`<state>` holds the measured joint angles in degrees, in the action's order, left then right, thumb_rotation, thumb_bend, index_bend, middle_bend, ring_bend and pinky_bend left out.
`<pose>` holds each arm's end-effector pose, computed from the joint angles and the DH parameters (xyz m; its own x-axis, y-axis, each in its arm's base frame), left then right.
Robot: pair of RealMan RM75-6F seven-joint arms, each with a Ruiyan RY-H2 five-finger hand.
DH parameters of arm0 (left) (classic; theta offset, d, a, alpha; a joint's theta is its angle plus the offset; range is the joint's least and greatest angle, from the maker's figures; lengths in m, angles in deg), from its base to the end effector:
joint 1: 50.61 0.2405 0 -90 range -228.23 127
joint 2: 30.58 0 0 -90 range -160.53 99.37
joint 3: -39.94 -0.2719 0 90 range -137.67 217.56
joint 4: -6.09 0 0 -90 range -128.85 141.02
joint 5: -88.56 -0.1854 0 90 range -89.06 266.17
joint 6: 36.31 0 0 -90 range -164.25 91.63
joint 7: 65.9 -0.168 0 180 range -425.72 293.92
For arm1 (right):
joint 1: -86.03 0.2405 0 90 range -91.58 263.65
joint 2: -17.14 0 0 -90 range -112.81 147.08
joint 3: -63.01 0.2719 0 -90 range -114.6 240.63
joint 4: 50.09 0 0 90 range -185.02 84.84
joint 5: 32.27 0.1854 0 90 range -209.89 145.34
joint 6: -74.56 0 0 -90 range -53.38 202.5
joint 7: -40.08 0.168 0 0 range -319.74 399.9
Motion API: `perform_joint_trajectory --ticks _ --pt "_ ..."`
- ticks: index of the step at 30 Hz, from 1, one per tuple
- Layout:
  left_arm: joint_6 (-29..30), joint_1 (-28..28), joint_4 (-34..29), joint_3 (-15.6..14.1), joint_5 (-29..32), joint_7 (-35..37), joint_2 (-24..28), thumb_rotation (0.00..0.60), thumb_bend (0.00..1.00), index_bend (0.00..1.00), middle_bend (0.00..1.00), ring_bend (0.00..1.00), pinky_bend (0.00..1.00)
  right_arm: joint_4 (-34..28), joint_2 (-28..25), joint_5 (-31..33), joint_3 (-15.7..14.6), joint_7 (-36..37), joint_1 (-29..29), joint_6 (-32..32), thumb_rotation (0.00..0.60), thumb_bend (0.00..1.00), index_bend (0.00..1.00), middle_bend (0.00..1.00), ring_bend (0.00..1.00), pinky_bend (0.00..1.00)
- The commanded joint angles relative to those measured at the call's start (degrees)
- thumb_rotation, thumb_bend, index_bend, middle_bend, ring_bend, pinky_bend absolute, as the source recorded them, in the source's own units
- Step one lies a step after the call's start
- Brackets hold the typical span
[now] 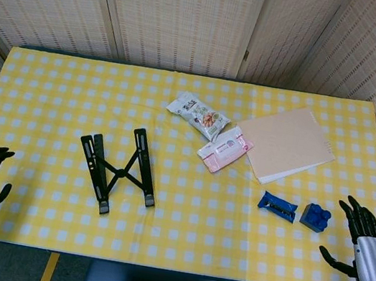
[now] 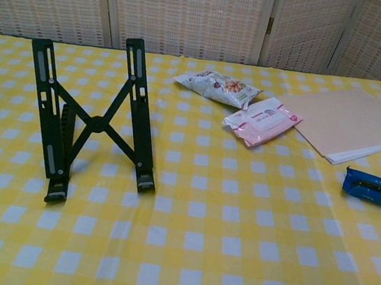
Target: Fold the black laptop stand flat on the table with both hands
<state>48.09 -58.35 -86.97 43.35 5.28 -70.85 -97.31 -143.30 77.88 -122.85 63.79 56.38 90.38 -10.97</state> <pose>-0.3068 0.2211 0.1747 0.4167 -0.0089 0.9090 0.9089 -0.0125 -0.4168 -0.3079 -0.1941 0.1963 0.1737 -0.0518 0.9834 -0.9831 -0.0671 0.1701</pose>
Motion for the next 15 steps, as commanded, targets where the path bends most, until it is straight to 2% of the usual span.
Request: perform_joint_trajectory --ticks 1,11,15 --pt "-0.5 -0.3 -0.2 0.1 -0.2 0.4 0.3 0.6 0.41 0.22 0.19 0.09 0.04 0.1 0.2 -0.3 0.0 0.2 0.1 0.1 0.6 0.26 0.0 0.0 0.0 0.0" --pt "-5.7 -4.4 -0.6 1.1 -2.7 10.6 2.3 0.6 0.41 0.23 0.19 0.11 0.05 -1.6 -0.9 -3.0 -0.2 1.3 1.6 0.8 0.6 0.26 0.0 0.0 0.0 0.0" --pt "-9.3 -7.4 -0.1 2.0 -3.2 15.9 2.6 0.6 0.41 0.22 0.19 0.12 0.08 -3.0 -2.2 -4.9 -0.5 2.7 3.1 2.1 0.6 0.26 0.0 0.0 0.0 0.0"
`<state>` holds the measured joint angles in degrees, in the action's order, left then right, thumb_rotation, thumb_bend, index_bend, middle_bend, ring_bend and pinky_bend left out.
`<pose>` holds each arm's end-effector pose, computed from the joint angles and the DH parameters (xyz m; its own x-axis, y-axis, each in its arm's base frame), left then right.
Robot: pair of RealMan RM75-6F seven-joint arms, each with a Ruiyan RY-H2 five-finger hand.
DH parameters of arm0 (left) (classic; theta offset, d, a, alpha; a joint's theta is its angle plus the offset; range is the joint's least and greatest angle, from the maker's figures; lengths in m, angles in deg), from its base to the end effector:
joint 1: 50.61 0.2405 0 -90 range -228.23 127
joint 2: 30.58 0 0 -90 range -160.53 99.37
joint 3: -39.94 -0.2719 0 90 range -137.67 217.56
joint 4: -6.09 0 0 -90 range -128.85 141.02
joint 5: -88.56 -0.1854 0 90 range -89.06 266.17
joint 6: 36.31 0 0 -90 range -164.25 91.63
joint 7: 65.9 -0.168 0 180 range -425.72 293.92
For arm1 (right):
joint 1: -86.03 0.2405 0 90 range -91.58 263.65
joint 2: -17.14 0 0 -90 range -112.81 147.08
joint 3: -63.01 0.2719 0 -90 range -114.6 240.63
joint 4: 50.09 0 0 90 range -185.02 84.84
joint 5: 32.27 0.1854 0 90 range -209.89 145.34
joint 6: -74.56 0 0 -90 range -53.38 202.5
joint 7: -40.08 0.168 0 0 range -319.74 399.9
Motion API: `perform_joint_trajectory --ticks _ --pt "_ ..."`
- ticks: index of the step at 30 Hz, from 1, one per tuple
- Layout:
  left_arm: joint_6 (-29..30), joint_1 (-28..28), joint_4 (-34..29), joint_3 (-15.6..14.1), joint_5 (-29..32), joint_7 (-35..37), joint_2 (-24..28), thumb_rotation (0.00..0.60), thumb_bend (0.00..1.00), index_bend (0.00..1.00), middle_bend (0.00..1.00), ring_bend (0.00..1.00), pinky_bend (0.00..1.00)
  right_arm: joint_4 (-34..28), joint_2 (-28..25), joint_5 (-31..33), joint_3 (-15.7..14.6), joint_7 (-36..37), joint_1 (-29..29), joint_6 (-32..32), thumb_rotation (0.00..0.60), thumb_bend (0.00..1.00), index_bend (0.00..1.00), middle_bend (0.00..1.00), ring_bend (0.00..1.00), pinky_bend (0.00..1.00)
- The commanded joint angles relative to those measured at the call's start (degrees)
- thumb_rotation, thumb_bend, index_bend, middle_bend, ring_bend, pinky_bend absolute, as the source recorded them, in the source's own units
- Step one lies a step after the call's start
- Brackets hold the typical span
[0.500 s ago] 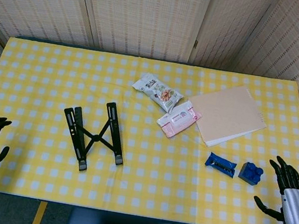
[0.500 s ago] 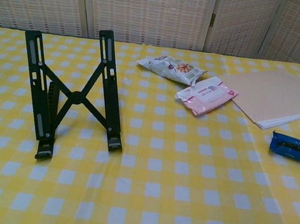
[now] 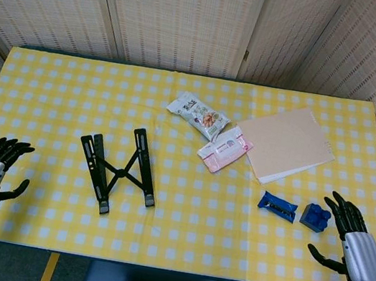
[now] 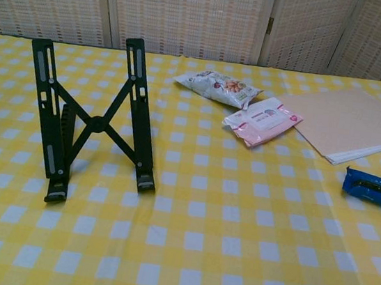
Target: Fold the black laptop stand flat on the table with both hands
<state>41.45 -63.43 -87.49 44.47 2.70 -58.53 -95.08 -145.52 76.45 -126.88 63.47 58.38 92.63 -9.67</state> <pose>-0.2846 0.2501 0.1692 0.2563 0.0690 0.9641 0.9602 -0.1327 -0.2457 -0.2859 -0.2024 0.1918 0.1396 -0.0977 0.9854 -0.9792 -0.1617 0.1227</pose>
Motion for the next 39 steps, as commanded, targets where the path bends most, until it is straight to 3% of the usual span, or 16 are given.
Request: perform_joint_trajectory --ticks 1,9,15,26,32,39 --pt "-3.8 -3.3 0.7 1.2 -0.6 5.4 0.5 0.6 0.41 0.22 0.19 0.13 0.09 -1.3 -1.3 -1.3 -0.2 1.3 1.4 1.5 0.6 0.26 0.0 0.0 0.0 0.0" --pt "-13.8 -10.1 0.0 2.5 0.0 17.9 2.3 0.6 0.41 0.16 0.19 0.13 0.12 -5.1 -5.0 -3.9 0.3 8.0 6.2 5.5 0.6 0.26 0.0 0.0 0.01 0.0" --pt "-19.9 -14.2 2.8 3.9 2.0 30.4 1.5 0.6 0.28 0.08 0.18 0.11 0.11 -7.5 -6.5 -4.6 1.1 13.4 10.9 10.1 0.6 0.26 0.0 0.0 0.01 0.0" --pt "-28.9 -19.6 9.1 5.9 5.0 48.4 -1.0 0.6 0.25 0.02 0.14 0.09 0.12 -9.9 -4.7 -2.0 4.5 20.7 22.4 22.5 0.6 0.26 0.0 0.0 0.01 0.0" --pt "-33.7 -22.8 11.8 6.1 4.5 56.8 -2.6 0.6 0.25 0.04 0.14 0.1 0.15 -10.4 -3.2 0.0 5.6 20.9 25.9 26.1 0.6 0.26 0.0 0.0 0.01 0.0" --pt "-34.3 -25.2 13.5 5.2 0.8 64.1 -4.7 0.6 0.25 0.19 0.24 0.21 0.27 -10.1 -2.0 2.2 5.5 20.0 26.7 26.7 0.6 0.26 0.0 0.0 0.01 0.0"
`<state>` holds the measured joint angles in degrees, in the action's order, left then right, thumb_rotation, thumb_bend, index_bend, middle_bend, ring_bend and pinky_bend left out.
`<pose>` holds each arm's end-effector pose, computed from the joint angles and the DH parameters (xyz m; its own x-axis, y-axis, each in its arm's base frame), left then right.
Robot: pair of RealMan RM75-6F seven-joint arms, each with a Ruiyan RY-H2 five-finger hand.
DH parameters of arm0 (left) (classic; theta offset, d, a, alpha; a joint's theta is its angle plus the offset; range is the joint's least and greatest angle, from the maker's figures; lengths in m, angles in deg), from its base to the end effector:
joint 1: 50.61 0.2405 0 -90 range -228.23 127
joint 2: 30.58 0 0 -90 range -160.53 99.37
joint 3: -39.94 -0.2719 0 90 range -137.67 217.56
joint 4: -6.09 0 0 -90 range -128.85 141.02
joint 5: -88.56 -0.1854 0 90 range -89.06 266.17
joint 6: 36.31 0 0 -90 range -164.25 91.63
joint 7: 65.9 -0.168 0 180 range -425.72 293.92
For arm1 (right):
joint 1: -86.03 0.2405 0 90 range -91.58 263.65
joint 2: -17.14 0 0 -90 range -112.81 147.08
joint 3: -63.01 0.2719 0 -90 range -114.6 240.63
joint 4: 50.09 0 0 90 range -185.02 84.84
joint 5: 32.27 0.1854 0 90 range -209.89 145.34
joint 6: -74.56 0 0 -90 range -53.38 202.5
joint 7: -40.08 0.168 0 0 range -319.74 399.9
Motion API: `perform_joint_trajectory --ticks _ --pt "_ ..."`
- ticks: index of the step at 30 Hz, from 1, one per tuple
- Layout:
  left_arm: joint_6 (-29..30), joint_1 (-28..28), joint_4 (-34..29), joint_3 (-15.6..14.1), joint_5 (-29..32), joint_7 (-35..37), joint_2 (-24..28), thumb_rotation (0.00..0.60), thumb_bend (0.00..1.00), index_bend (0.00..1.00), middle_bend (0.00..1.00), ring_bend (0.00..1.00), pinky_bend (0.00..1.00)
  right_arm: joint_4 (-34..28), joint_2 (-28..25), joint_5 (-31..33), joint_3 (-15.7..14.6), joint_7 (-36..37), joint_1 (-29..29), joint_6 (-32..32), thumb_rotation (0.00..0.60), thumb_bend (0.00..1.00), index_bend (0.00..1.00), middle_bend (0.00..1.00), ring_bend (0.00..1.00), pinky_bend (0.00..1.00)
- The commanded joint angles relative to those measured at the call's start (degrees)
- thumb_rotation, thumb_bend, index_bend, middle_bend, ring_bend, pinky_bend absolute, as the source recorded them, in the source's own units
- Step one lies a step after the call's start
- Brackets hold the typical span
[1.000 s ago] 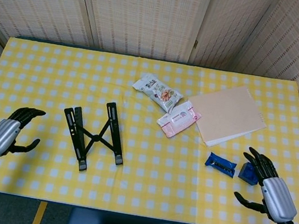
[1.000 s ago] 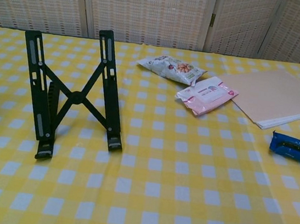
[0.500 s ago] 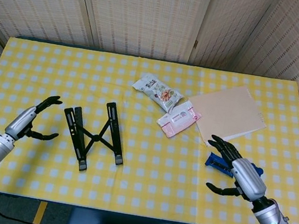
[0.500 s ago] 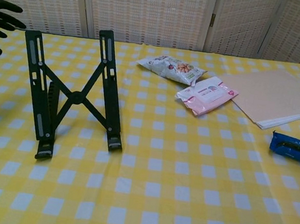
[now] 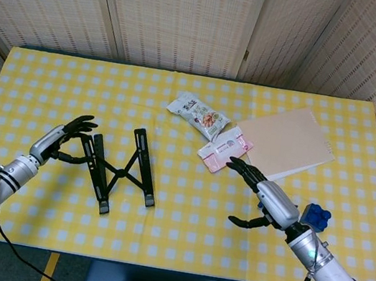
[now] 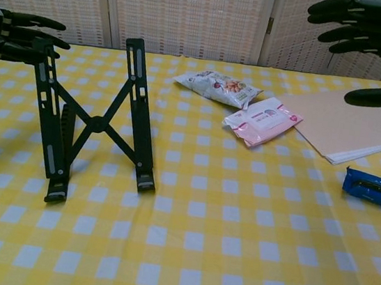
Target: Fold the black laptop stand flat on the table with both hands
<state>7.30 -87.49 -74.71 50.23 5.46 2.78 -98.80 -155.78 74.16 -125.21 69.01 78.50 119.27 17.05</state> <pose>-0.2302 0.3814 0.1089 -0.5013 0.4705 0.7261 0.8495 0.1084 0.5163 -0.1538 -0.3020 0.1368 -0.0744 -0.5272 0.8465 -0.8995 -0.3310 -0.2852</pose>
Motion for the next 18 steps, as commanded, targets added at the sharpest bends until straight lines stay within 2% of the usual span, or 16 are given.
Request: perform_joint_trajectory --ticks 1,7,13,18 --pt "0.0 -1.4 0.8 -0.8 -2.6 3.9 -1.2 0.6 0.25 0.2 0.25 0.23 0.28 0.3 0.3 0.7 -0.1 -0.1 0.1 0.0 0.6 0.26 0.0 0.0 0.01 0.0" --pt "1.1 -3.1 2.9 -2.1 -5.2 10.3 -3.1 0.6 0.25 0.29 0.33 0.3 0.32 0.9 1.2 1.5 -0.7 0.2 0.4 0.5 0.6 0.26 0.0 0.0 0.01 0.0" --pt "2.0 -3.7 4.7 -2.1 -3.7 11.1 -5.4 0.6 0.25 0.42 0.47 0.43 0.39 1.4 1.8 1.8 -1.1 0.3 0.7 0.5 0.6 0.26 0.0 0.0 0.01 0.0" --pt "4.6 -3.3 3.9 -2.9 -4.6 11.0 -5.3 0.6 0.25 0.47 0.52 0.48 0.44 2.0 2.4 2.8 -1.0 0.8 1.1 0.9 0.6 0.26 0.0 0.0 0.01 0.0"
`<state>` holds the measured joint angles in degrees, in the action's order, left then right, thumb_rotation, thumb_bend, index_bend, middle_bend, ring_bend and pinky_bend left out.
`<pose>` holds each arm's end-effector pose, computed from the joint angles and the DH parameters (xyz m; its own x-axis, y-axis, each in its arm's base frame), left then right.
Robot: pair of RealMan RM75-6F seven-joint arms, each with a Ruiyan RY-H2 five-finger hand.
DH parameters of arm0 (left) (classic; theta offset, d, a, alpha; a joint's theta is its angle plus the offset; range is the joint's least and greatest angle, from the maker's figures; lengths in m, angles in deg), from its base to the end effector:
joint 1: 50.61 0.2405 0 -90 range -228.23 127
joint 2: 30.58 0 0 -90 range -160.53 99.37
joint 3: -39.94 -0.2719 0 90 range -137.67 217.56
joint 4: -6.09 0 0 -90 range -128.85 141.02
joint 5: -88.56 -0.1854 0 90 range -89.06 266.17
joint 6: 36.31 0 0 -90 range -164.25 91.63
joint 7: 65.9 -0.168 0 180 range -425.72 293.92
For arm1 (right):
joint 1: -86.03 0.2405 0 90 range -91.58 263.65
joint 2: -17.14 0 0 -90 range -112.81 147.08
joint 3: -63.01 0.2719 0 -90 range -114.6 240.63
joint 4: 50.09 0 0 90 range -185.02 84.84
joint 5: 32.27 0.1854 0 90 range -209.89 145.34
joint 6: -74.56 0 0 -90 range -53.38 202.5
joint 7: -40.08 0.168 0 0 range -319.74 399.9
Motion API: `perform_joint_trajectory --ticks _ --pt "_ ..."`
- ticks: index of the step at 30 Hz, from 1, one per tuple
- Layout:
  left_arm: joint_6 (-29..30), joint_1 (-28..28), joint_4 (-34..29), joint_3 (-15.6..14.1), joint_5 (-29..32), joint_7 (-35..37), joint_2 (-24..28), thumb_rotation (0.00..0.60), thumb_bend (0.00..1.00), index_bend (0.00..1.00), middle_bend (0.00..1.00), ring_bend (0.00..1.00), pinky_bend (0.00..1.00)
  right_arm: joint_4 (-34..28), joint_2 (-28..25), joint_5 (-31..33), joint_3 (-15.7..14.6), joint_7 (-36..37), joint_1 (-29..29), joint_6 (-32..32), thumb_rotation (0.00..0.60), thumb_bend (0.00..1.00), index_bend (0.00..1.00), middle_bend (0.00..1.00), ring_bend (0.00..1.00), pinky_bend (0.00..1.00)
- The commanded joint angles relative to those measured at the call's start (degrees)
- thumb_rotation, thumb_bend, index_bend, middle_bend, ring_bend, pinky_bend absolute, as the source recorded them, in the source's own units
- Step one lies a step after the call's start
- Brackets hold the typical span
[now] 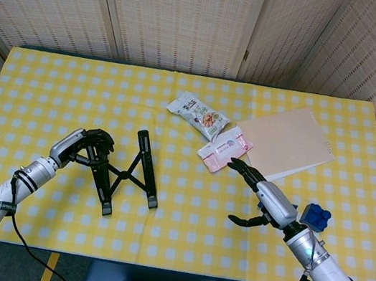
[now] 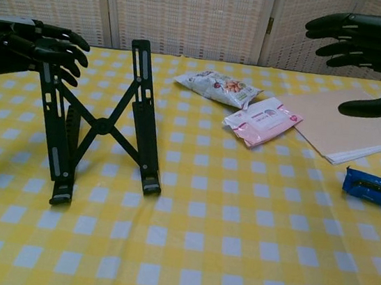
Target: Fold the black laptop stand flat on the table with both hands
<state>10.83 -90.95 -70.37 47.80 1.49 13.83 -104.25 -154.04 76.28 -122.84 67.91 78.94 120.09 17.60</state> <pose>-0.2081 0.3886 0.0790 -0.5890 0.5279 0.6119 0.7628 0.1130 0.6367 -0.1620 -0.3066 0.1257 -0.1045 -0.5389 0.8359 -0.9108 -0.2857 -0.2981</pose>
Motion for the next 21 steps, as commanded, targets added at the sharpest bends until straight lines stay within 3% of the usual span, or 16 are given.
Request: perform_joint_trajectory --ticks 1,11,21 --pt "1.6 0.2 -0.7 -0.7 -1.0 0.1 0.2 0.6 0.25 0.48 0.54 0.49 0.46 0.3 0.4 0.6 0.1 0.7 0.5 0.7 0.6 0.26 0.0 0.0 0.01 0.0" --pt "7.7 1.0 -3.1 -3.7 -5.7 2.7 2.9 0.6 0.25 0.52 0.58 0.53 0.49 1.3 3.2 3.4 2.4 5.9 6.7 8.6 0.6 0.26 0.0 0.0 0.02 0.0" --pt "12.2 1.6 -5.8 -6.4 -8.3 2.6 5.0 0.6 0.25 0.52 0.58 0.52 0.49 6.4 11.1 6.4 6.5 14.2 15.3 17.4 0.6 0.26 0.0 0.0 0.04 0.0"
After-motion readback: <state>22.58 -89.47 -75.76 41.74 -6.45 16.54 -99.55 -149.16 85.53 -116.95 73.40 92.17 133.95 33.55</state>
